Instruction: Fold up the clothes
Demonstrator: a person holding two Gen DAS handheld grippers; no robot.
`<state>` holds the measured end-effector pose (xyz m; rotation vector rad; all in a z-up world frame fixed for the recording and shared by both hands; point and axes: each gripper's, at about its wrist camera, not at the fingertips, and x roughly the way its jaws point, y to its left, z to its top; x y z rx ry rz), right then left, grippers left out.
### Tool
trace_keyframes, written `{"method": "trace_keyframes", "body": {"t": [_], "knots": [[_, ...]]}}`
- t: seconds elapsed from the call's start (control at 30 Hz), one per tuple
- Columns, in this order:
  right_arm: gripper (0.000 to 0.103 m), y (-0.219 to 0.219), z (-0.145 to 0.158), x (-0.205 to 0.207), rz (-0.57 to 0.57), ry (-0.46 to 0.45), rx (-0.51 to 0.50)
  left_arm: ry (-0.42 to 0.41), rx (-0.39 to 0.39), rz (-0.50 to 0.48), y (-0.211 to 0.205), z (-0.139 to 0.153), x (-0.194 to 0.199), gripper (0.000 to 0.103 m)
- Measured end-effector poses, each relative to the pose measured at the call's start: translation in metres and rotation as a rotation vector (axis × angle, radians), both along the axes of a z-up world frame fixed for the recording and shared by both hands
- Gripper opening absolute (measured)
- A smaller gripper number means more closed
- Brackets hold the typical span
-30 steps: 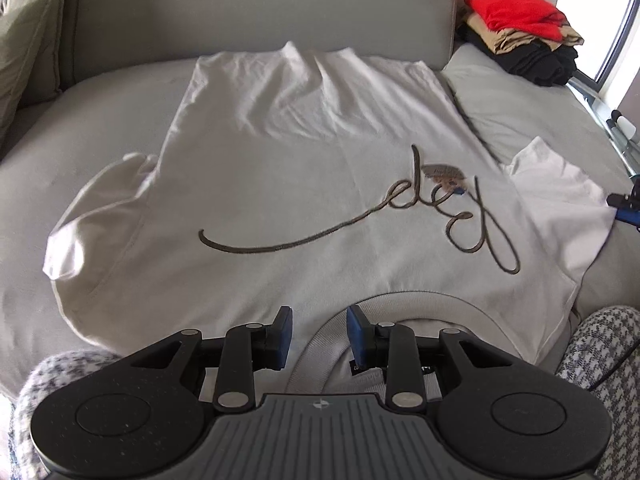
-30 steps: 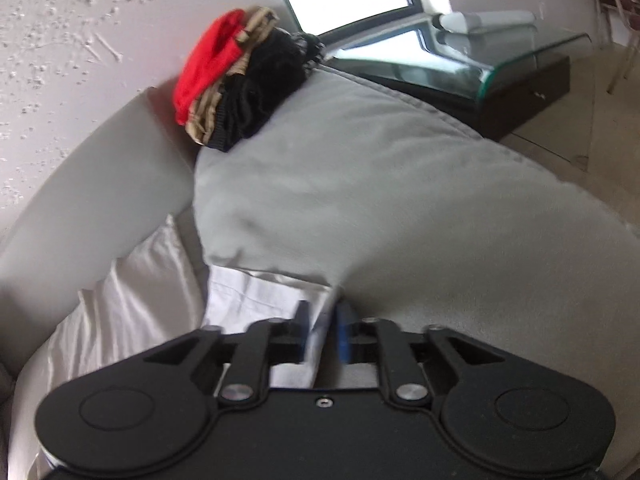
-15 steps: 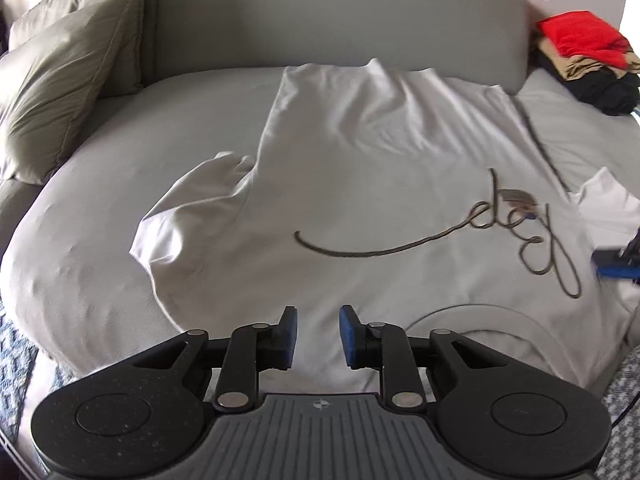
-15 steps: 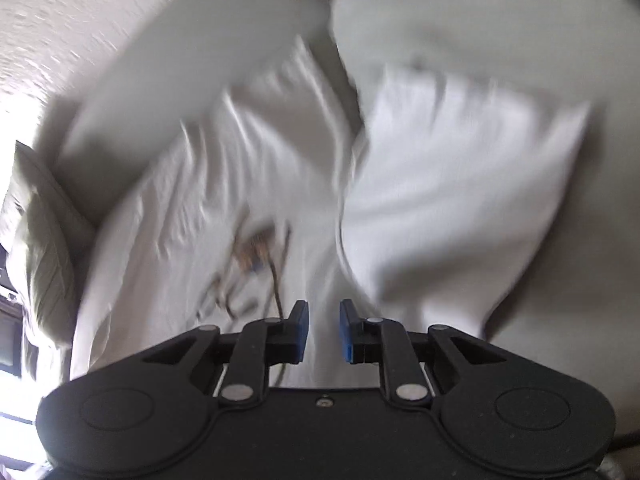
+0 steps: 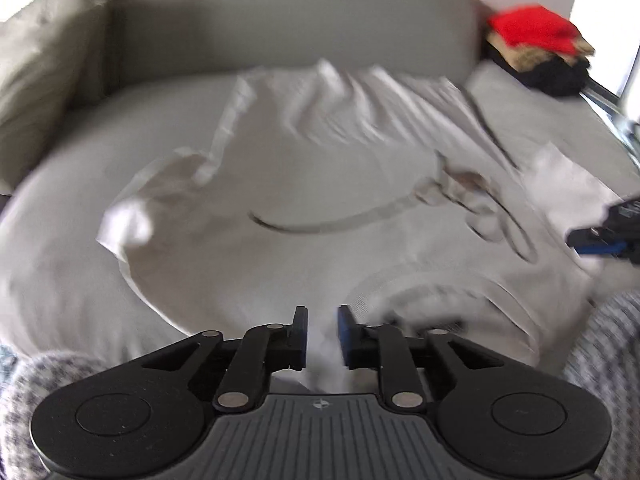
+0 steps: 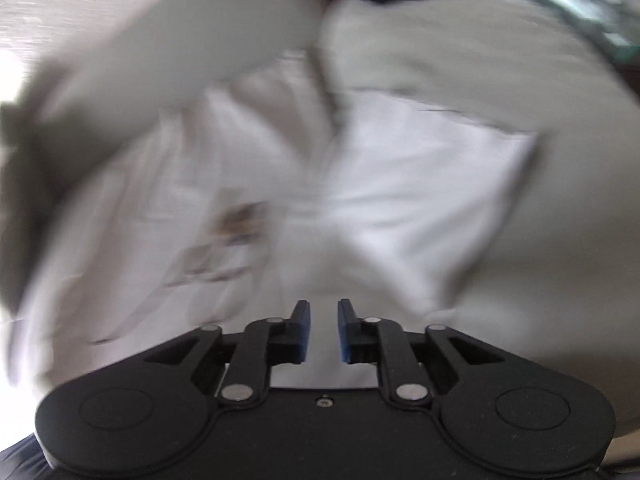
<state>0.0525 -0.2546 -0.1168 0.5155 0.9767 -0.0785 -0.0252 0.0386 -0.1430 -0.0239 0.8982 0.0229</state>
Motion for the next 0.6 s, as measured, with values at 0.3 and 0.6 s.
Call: {"method": "trace_keyframes", "body": {"t": [0.3, 0.6], "knots": [[0.031, 0.085, 0.001, 0.017, 0.209, -0.047, 0.226, -0.054, -0.270, 0.152, 0.092, 0.006, -0.005, 0.019], [0.039, 0.107, -0.043, 0.039, 0.133, 0.042, 0.415, -0.148, -0.607, 0.473, 0.220, -0.013, 0.002, 0.040]]}}
